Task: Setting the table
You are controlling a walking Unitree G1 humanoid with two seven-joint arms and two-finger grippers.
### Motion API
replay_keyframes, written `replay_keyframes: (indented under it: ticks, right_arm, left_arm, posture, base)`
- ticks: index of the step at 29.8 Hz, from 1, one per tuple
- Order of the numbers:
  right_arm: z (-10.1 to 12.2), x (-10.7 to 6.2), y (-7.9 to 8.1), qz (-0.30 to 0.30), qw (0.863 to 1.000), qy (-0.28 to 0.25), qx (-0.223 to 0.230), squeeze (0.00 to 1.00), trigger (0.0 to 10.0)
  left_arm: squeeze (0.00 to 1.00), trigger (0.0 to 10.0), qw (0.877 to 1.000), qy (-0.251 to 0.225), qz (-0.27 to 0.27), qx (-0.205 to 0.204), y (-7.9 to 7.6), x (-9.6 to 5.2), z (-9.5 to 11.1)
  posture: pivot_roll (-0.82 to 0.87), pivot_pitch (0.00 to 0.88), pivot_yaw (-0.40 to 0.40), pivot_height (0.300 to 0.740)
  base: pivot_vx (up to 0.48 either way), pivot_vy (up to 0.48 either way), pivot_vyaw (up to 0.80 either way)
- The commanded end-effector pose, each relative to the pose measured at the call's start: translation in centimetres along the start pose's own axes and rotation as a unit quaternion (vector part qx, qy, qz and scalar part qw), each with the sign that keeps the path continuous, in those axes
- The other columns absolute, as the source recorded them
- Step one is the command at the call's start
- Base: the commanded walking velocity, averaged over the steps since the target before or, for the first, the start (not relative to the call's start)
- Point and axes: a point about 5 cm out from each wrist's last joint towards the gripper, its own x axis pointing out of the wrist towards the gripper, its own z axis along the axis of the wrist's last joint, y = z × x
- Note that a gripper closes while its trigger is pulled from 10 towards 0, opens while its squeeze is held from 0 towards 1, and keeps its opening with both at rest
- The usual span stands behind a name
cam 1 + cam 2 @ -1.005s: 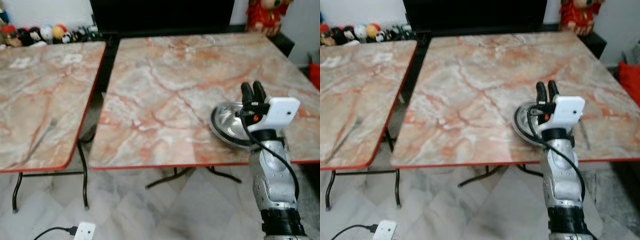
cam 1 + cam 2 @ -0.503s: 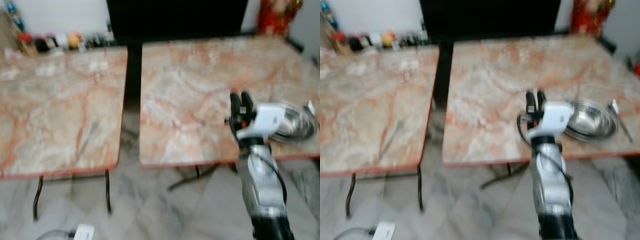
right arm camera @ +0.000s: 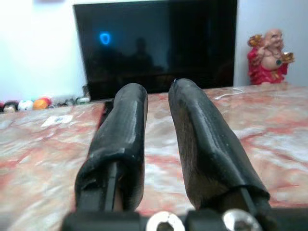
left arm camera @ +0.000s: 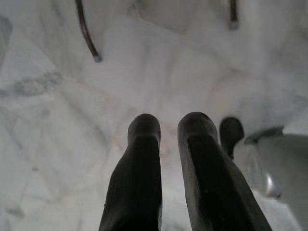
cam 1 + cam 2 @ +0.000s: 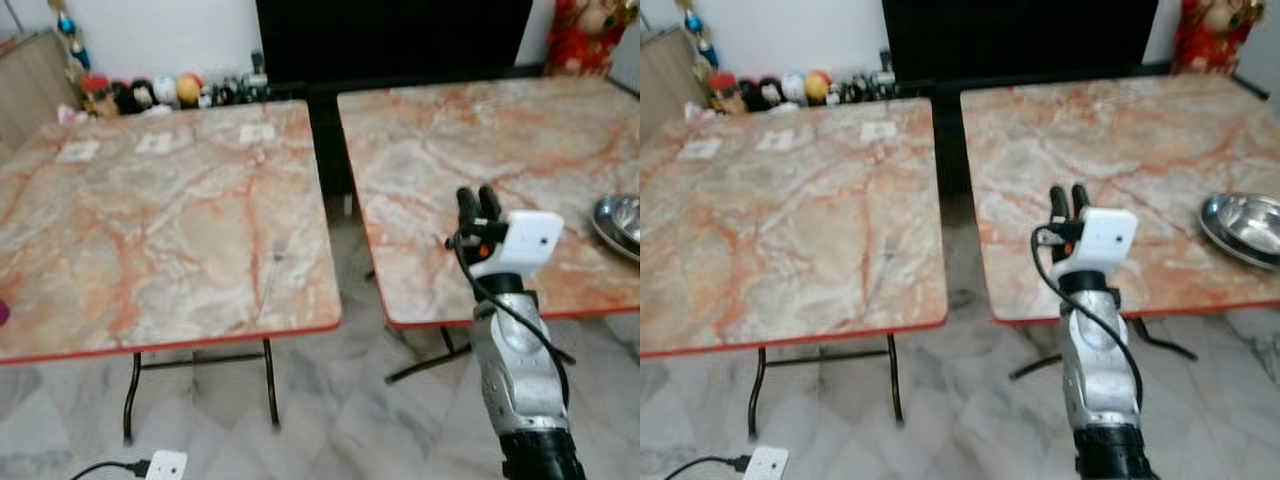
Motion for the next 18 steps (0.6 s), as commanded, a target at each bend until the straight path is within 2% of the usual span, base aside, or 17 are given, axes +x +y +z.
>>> replay_keyframes:
  ticks: [1, 9, 13, 18]
  right_arm:
    - [-0.1, 0.2, 0.6, 0.007, 1.0, 0.006, 0.005, 0.0, 10.0]
    - [-0.3, 0.5, 0.4, 0.002, 1.0, 0.012, 0.007, 0.0, 10.0]
    - [-0.8, 0.4, 0.2, -0.002, 1.0, 0.022, 0.005, 0.0, 10.0]
    - [-1.6, 0.4, -0.9, -0.026, 0.999, 0.04, 0.006, 0.0, 10.0]
  left_arm:
    - [0.0, 10.0, 1.0, 0.018, 0.009, -0.005, 0.5, -0.2, -1.0]
    - [0.0, 10.0, 1.0, 0.014, 0.011, -0.005, 0.8, -0.2, -0.9]
    - [0.0, 10.0, 1.0, 0.011, 0.009, -0.001, 0.8, -0.2, -0.8]
    - [0.0, 10.0, 1.0, 0.0, 0.001, -0.005, 0.5, -0.2, -0.5]
  posture:
    - [-0.08, 0.063, 0.032, 0.74]
    - [-0.07, 0.078, 0.032, 0.74]
    - [-0.07, 0.085, 0.033, 0.74]
    - [-0.07, 0.091, 0.034, 0.74]
  base:
    - [0.0, 0.48, 0.0]
    - [0.0, 0.48, 0.0]
    - [0.0, 0.0, 0.0]
    - [0.0, 0.0, 0.0]
